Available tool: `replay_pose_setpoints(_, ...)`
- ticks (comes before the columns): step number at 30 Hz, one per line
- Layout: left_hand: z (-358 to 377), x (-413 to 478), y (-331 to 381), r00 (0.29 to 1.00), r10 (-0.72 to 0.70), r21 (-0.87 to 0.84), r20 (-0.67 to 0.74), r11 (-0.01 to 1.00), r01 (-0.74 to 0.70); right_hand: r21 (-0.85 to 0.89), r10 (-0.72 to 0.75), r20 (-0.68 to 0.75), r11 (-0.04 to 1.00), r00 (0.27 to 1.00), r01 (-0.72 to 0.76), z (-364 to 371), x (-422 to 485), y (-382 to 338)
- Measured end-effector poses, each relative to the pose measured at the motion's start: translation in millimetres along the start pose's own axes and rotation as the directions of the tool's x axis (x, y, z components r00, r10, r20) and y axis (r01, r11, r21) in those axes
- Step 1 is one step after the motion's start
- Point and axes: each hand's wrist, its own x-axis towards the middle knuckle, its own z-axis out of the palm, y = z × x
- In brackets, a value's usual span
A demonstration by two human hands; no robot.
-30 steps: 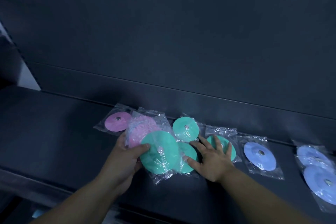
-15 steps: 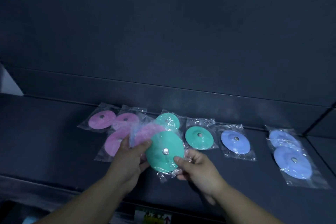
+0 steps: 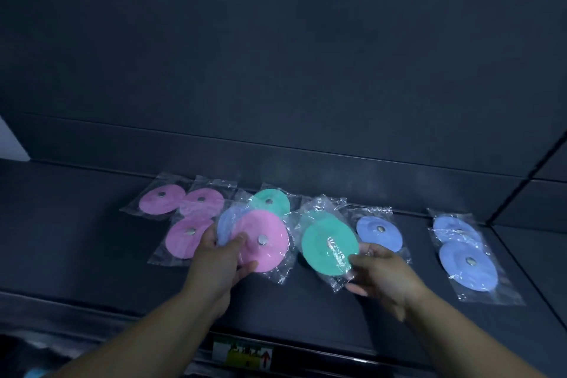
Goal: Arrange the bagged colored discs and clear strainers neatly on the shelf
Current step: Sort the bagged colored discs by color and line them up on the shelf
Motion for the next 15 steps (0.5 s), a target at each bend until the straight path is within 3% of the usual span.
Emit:
replay_pose_setpoints(5, -0.9, -5.5, 0.4, 1.000, 0.027, 0.012, -0.010, 1.000, -0.027, -0.135, 0.047, -0.099, 0.989, 0.994, -0.060, 2.7, 1.4, 23.6)
replay_pose_setpoints(7, 0.8, -8.9, 0.6, 1.000, 0.028, 0.006, 0.001, 1.000, -0.028, -0.351, 0.002, -0.137, 0.935, 0.991, -0.051, 3.2, -0.9, 24.3)
replay_pose_setpoints(9, 1.8, -11.0, -0.8, 1.000, 0.027, 0.007, 0.011, 1.000, -0.027, -0.731, -0.123, -0.143, 0.683, 0.982, -0.021, -0.8, -4.8, 19.4)
replay_pose_setpoints(10, 2.3, -12.4, -1.7, 1.000, 0.024, 0.008, 0.014, 1.000, -0.024, -0.851, -0.184, -0.144, 0.524, 0.972, -0.027, -2.4, -8.9, 17.0)
replay_pose_setpoints(11, 2.5, -13.8, -3.2, 1.000, 0.018, 0.005, 0.015, 1.000, -0.018, -0.902, -0.243, -0.146, 0.431, 0.959, -0.028, -2.3, -13.2, 15.1)
replay_pose_setpoints(13, 4.0, -18.2, -5.5, 1.000, 0.001, -0.009, 0.017, 1.000, -0.001, -0.907, -0.346, -0.116, 0.420, 0.931, 0.043, 3.5, -22.0, 12.5)
replay_pose_setpoints(15, 7.1, -22.4, -7.4, 0.999, -0.017, -0.025, 0.030, 1.000, 0.018, -0.821, -0.356, -0.051, 0.547, 0.933, 0.164, 16.6, -28.9, 11.0)
